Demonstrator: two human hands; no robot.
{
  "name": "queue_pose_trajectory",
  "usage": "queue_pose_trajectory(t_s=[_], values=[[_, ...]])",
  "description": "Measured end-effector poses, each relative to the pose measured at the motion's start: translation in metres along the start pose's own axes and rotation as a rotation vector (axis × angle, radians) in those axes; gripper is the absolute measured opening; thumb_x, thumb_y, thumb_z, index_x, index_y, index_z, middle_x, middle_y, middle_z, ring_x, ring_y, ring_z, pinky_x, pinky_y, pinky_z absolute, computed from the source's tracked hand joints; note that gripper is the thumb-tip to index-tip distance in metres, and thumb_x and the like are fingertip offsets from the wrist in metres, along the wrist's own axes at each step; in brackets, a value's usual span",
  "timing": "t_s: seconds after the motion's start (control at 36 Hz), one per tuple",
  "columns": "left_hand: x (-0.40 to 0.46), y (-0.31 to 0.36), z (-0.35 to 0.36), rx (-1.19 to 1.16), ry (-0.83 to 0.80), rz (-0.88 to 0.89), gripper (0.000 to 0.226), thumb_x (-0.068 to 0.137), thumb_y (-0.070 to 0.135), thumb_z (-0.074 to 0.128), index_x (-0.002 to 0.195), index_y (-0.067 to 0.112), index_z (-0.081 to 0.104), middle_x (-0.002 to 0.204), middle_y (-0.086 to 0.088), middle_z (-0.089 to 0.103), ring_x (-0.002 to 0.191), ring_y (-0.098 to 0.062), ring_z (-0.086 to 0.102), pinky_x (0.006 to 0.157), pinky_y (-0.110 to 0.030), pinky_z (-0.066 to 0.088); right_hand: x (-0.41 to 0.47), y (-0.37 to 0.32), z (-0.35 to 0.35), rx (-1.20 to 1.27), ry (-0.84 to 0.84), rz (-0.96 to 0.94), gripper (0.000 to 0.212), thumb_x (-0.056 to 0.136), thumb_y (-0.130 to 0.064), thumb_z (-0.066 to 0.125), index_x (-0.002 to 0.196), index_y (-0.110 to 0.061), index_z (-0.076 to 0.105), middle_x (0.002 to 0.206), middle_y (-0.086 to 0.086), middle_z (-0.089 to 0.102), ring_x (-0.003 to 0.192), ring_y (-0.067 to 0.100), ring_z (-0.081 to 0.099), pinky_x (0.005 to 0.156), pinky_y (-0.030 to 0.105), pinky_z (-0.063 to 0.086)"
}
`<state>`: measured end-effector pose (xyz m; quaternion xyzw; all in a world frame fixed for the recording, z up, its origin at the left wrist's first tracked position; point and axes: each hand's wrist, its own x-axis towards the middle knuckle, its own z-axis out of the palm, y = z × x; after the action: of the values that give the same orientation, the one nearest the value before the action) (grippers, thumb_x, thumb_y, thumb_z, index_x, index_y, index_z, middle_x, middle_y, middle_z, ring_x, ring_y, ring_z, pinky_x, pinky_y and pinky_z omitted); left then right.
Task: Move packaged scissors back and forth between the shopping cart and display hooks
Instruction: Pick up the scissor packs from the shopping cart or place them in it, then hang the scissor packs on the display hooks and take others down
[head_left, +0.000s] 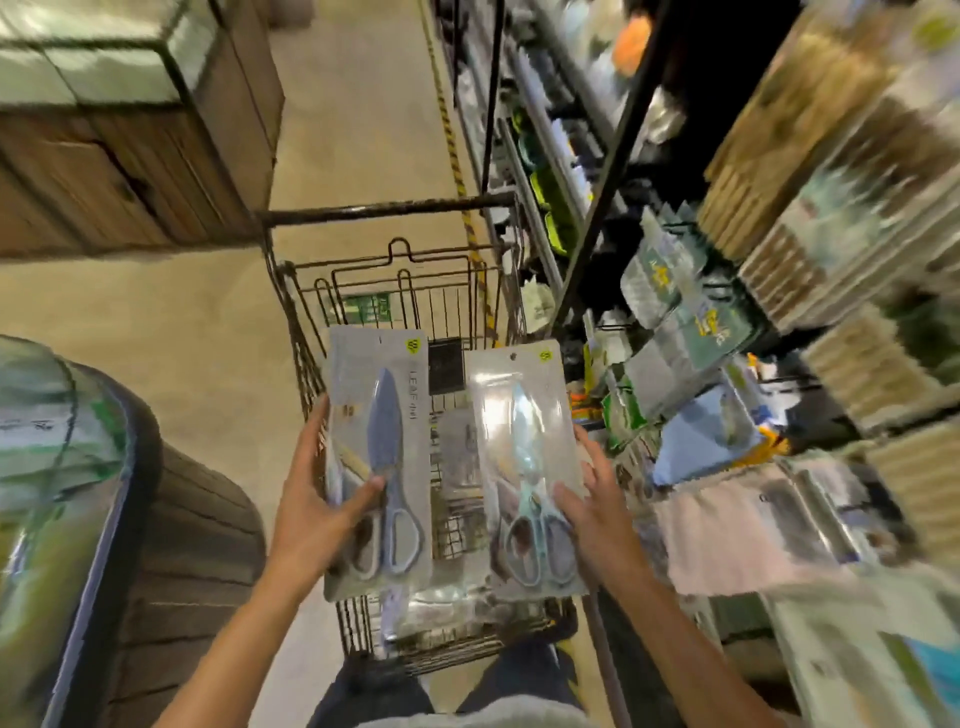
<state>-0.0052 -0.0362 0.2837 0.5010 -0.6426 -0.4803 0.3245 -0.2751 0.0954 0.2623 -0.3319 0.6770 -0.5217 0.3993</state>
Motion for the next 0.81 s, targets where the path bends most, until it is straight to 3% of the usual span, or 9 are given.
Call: queue_pose_trajectory(t_s=[0.06, 0.14, 0.28, 0.42, 0.47, 0.53, 0.67, 0.75, 0.81], values=[[0.001, -0.001, -0.006, -0.031, -0.068, 0.03, 0.103, 0.073, 0.039, 0.083, 0.151, 0.061, 0.019, 0.162, 0.014, 0.034, 0.143, -0.024, 0.045, 0.109, -0.062, 0.043, -0.023, 0.0, 0.001, 0.082, 0.064, -0.005, 0.063, 0.099, 0.004, 0.055, 0.149, -0.029, 0.035, 0.142, -0.012, 0.056, 0.121, 0.003, 0.063, 0.089, 0.022, 0.056], [0.0, -0.002, -0.012, -0.068, -0.156, 0.08, 0.102, 0.074, 0.035, 0.083, 0.154, 0.053, 0.023, 0.162, 0.016, 0.033, 0.145, -0.018, 0.041, 0.113, -0.058, 0.041, -0.063, 0.004, 0.011, 0.116, 0.22, -0.019, 0.065, 0.098, 0.005, 0.056, 0.152, -0.024, 0.036, 0.15, -0.005, 0.052, 0.131, 0.012, 0.057, 0.094, 0.025, 0.055], [-0.013, -0.006, -0.013, -0.096, -0.354, 0.124, 0.098, 0.078, 0.042, 0.085, 0.154, 0.054, 0.023, 0.161, 0.019, 0.033, 0.146, -0.015, 0.04, 0.114, -0.056, 0.041, -0.143, 0.007, 0.033, 0.173, 0.426, 0.006, 0.06, 0.1, 0.0, 0.055, 0.148, -0.033, 0.039, 0.143, -0.019, 0.052, 0.128, -0.002, 0.055, 0.087, 0.015, 0.052], [-0.036, -0.001, 0.0, -0.062, -0.537, 0.155, 0.097, 0.074, 0.056, 0.083, 0.15, 0.061, 0.023, 0.159, 0.019, 0.035, 0.143, -0.018, 0.044, 0.111, -0.058, 0.043, -0.213, 0.008, 0.041, 0.168, 0.606, 0.036, 0.059, 0.1, -0.005, 0.058, 0.15, -0.03, 0.04, 0.134, -0.025, 0.06, 0.124, 0.003, 0.06, 0.089, 0.022, 0.056], [-0.047, 0.003, 0.012, -0.043, -0.591, 0.161, 0.096, 0.076, 0.042, 0.087, 0.146, 0.065, 0.025, 0.154, 0.022, 0.042, 0.135, -0.016, 0.052, 0.108, -0.057, 0.047, -0.239, 0.011, 0.041, 0.157, 0.687, 0.05, 0.059, 0.099, -0.005, 0.059, 0.15, -0.028, 0.039, 0.13, -0.024, 0.063, 0.121, 0.008, 0.063, 0.091, 0.03, 0.058], [-0.063, 0.011, 0.025, -0.049, -0.649, 0.199, 0.096, 0.078, 0.027, 0.086, 0.145, 0.064, 0.027, 0.148, 0.031, 0.044, 0.131, -0.01, 0.054, 0.108, -0.052, 0.047, -0.266, 0.014, 0.04, 0.16, 0.78, 0.052, 0.06, 0.099, -0.006, 0.059, 0.15, -0.027, 0.038, 0.132, -0.025, 0.061, 0.122, 0.007, 0.062, 0.092, 0.029, 0.057], [-0.106, 0.036, 0.06, -0.085, -0.798, 0.291, 0.096, 0.079, 0.026, 0.084, 0.154, 0.05, 0.029, 0.159, 0.018, 0.036, 0.144, -0.015, 0.042, 0.115, -0.052, 0.041, -0.334, 0.018, 0.032, 0.233, 0.962, 0.023, 0.06, 0.099, -0.001, 0.057, 0.149, -0.031, 0.039, 0.137, -0.019, 0.059, 0.12, 0.0, 0.062, 0.085, 0.015, 0.053], [-0.141, 0.052, 0.085, -0.12, -0.924, 0.338, 0.094, 0.082, 0.018, 0.083, 0.153, 0.051, 0.03, 0.158, 0.022, 0.037, 0.144, -0.011, 0.043, 0.113, -0.052, 0.043, -0.381, 0.021, 0.024, 0.244, 1.052, 0.017, 0.062, 0.098, 0.0, 0.059, 0.145, -0.036, 0.041, 0.131, -0.026, 0.063, 0.121, 0.002, 0.062, 0.09, 0.022, 0.056], [-0.169, 0.062, 0.102, -0.13, -0.985, 0.361, 0.095, 0.081, 0.017, 0.084, 0.152, 0.053, 0.031, 0.158, 0.023, 0.038, 0.144, -0.01, 0.043, 0.113, -0.052, 0.043, -0.416, 0.021, 0.019, 0.211, 1.12, 0.009, 0.065, 0.096, -0.007, 0.065, 0.15, -0.033, 0.038, 0.141, -0.019, 0.058, 0.127, 0.005, 0.059, 0.095, 0.026, 0.056]])
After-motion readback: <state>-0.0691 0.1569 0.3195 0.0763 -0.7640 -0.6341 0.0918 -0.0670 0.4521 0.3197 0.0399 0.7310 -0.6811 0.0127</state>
